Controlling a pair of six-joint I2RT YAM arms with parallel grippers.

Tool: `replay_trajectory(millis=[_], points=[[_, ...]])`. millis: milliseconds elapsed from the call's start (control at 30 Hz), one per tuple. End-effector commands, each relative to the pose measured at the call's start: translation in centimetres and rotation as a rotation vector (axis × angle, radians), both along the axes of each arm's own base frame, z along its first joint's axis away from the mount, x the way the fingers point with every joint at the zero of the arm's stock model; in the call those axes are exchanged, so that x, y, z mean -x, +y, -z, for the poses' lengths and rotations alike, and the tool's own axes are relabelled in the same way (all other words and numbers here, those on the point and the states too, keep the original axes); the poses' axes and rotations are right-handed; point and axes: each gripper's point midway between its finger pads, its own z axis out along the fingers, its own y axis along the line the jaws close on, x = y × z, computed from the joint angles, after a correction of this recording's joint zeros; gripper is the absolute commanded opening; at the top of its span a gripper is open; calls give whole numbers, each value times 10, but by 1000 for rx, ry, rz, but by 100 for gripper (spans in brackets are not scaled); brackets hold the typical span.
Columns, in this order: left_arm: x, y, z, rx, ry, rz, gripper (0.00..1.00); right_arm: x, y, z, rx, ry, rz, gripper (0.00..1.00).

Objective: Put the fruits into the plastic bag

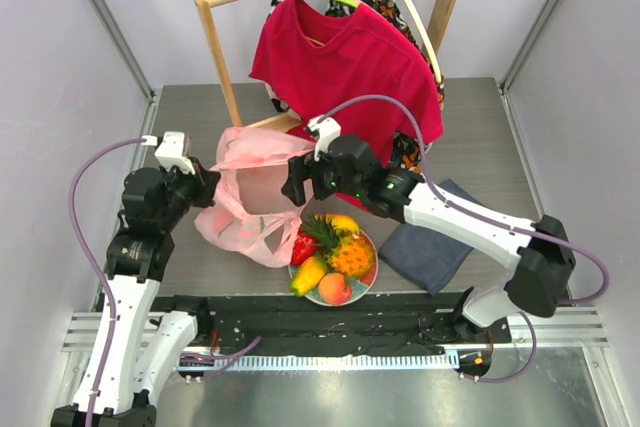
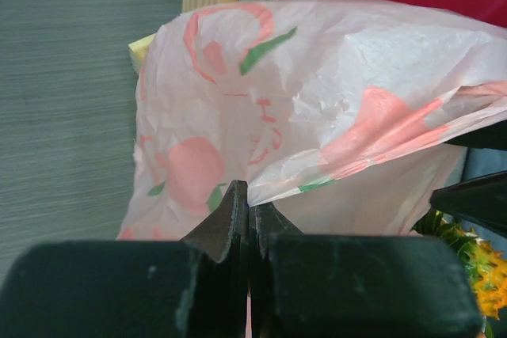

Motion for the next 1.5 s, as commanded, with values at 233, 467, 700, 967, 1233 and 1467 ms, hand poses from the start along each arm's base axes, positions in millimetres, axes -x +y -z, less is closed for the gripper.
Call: replay_trajectory(millis=[233, 467, 700, 967, 1233, 1467], points=[[-6, 7, -12, 0, -50, -39, 0, 3, -30, -11, 12, -37, 43, 90], [-5, 7, -12, 2, -49, -38, 0, 27, -11, -4, -40, 18, -107, 90], [-5, 9, -13, 1, -52, -49, 0, 56, 21, -7, -65, 1, -250, 93], [-6, 25, -12, -12, -46, -143, 0, 64, 43, -24, -99, -60, -272, 96], [-5, 44, -10, -31, -40, -255, 0, 71, 36, -61, -159, -168, -253, 99], [-5, 55, -9, -43, -33, -318, 0, 87, 1, -98, -224, -253, -234, 98]])
